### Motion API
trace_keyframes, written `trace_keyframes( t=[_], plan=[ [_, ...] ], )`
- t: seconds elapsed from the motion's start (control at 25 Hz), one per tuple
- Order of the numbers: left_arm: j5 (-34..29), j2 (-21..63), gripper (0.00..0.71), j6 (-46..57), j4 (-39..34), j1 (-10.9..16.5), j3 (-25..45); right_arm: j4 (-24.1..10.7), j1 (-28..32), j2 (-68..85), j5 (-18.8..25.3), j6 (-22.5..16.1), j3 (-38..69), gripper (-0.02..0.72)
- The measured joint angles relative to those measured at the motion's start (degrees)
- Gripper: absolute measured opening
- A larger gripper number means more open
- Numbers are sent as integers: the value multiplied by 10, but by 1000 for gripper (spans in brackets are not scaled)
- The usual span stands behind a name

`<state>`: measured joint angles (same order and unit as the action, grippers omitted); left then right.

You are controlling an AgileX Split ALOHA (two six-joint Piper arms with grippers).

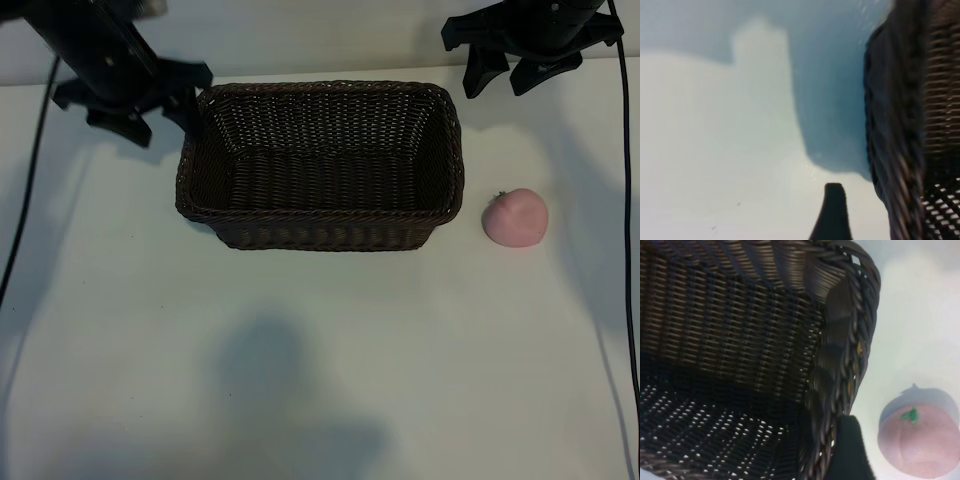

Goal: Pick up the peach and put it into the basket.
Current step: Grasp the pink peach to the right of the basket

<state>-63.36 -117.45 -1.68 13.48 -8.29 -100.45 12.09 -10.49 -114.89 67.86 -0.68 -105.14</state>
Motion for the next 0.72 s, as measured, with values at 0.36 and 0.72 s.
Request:
trace_keyframes(
  t=[0.36, 0.72],
  plan=[
    [-28, 52, 598, 6, -45, 0, -1, 0, 0, 0, 1, 0, 0, 514],
    [-35, 52, 598, 7, -46, 0, 27, 0, 0, 0, 6, 0, 0, 514]
  ],
)
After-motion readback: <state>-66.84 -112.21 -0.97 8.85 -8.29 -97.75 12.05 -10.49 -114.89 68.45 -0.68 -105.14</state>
